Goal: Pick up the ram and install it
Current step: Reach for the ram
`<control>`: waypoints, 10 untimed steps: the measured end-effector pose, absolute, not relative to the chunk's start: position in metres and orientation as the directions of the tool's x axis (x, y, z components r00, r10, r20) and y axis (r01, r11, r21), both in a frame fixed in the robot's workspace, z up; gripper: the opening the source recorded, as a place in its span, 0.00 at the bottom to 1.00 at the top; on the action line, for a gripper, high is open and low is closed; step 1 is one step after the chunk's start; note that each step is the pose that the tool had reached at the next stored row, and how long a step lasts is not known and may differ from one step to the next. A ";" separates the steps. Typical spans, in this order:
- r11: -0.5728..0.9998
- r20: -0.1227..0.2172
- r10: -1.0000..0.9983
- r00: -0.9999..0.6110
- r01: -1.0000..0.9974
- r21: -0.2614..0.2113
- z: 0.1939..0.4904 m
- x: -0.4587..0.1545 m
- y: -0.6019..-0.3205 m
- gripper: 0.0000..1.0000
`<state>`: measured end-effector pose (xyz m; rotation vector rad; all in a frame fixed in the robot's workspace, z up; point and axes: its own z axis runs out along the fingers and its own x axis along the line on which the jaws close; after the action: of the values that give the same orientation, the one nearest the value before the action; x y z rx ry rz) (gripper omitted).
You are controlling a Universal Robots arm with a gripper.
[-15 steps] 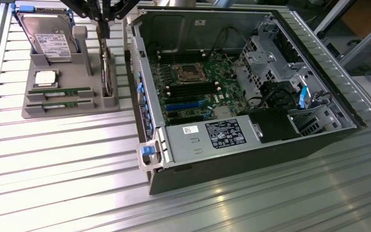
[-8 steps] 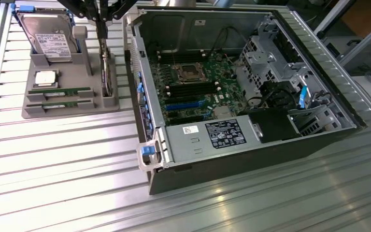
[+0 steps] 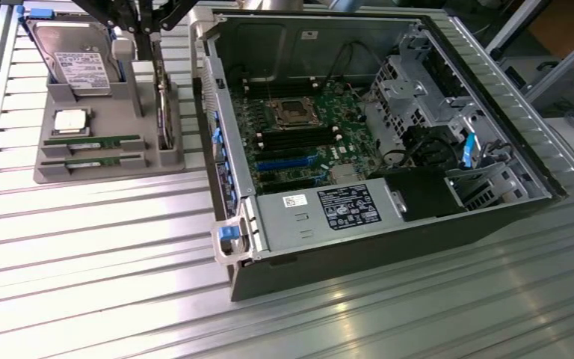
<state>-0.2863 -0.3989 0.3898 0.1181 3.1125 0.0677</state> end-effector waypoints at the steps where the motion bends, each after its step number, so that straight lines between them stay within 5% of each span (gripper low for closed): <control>1: 0.996 -0.024 0.076 -0.997 0.075 0.044 0.390 -0.287 -0.399 0.14; 10: 0.996 -0.024 0.076 -0.997 0.075 0.044 0.390 -0.305 -0.399 0.14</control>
<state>-0.3052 -0.3989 0.3895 0.1179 3.1125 0.0676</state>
